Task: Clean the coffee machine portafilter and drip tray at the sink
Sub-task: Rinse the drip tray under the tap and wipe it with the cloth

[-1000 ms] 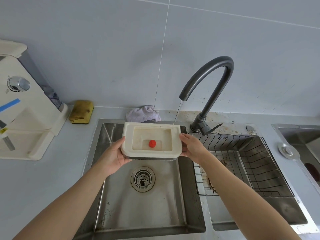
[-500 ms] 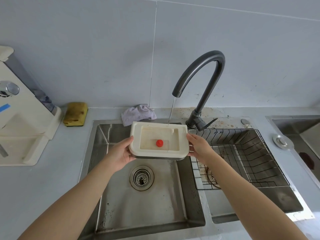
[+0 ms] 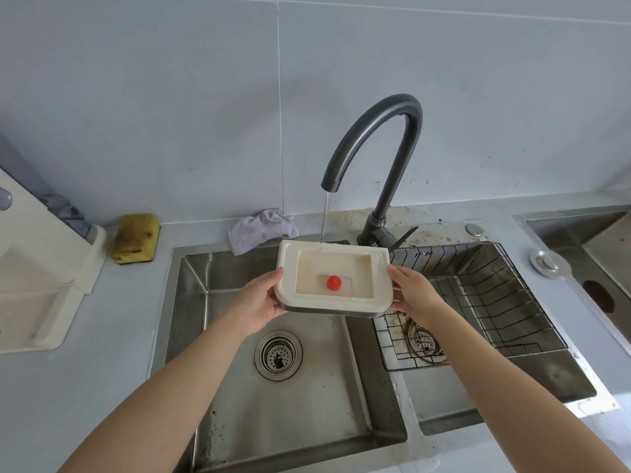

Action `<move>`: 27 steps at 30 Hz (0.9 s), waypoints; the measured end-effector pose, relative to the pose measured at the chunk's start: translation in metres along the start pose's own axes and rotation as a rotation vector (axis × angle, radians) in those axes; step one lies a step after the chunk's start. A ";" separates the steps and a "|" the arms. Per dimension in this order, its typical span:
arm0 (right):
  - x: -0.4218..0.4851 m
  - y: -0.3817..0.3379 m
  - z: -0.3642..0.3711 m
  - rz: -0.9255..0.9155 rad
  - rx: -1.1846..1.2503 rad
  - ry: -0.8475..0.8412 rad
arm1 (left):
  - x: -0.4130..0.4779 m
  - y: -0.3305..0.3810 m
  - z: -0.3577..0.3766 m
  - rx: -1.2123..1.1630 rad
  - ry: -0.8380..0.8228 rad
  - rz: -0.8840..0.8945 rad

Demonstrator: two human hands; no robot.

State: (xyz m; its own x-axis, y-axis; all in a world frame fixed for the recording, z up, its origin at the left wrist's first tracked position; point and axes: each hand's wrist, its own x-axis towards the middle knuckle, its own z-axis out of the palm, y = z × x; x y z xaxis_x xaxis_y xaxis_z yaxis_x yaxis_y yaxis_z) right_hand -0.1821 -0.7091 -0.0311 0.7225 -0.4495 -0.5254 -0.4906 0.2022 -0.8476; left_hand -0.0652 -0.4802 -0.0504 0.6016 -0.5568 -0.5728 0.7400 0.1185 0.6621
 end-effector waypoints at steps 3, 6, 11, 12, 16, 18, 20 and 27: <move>-0.001 0.000 -0.007 -0.002 0.010 0.014 | 0.004 0.000 0.006 0.017 -0.011 -0.007; -0.001 -0.001 -0.014 0.000 0.013 0.045 | 0.008 0.000 0.015 0.022 -0.019 -0.016; -0.003 -0.003 -0.025 0.005 0.021 0.072 | 0.014 -0.001 0.024 0.046 -0.042 -0.042; -0.003 -0.003 -0.027 0.005 0.020 0.077 | 0.015 -0.001 0.025 0.048 -0.048 -0.046; -0.005 -0.003 -0.032 0.010 0.031 0.094 | 0.019 -0.002 0.030 0.056 -0.070 -0.058; -0.005 -0.003 -0.034 0.012 0.036 0.104 | 0.021 -0.001 0.034 0.068 -0.080 -0.063; -0.005 -0.003 -0.036 0.011 0.041 0.117 | 0.023 -0.001 0.036 0.072 -0.082 -0.066; -0.002 -0.003 -0.043 0.000 0.068 0.152 | 0.031 0.004 0.045 0.097 -0.100 -0.066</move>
State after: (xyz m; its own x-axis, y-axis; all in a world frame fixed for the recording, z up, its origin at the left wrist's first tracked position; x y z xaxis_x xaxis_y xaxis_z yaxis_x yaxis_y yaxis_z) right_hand -0.2038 -0.7463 -0.0245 0.6379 -0.5750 -0.5123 -0.4527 0.2581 -0.8535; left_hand -0.0575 -0.5343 -0.0435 0.5164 -0.6404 -0.5686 0.7412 0.0016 0.6713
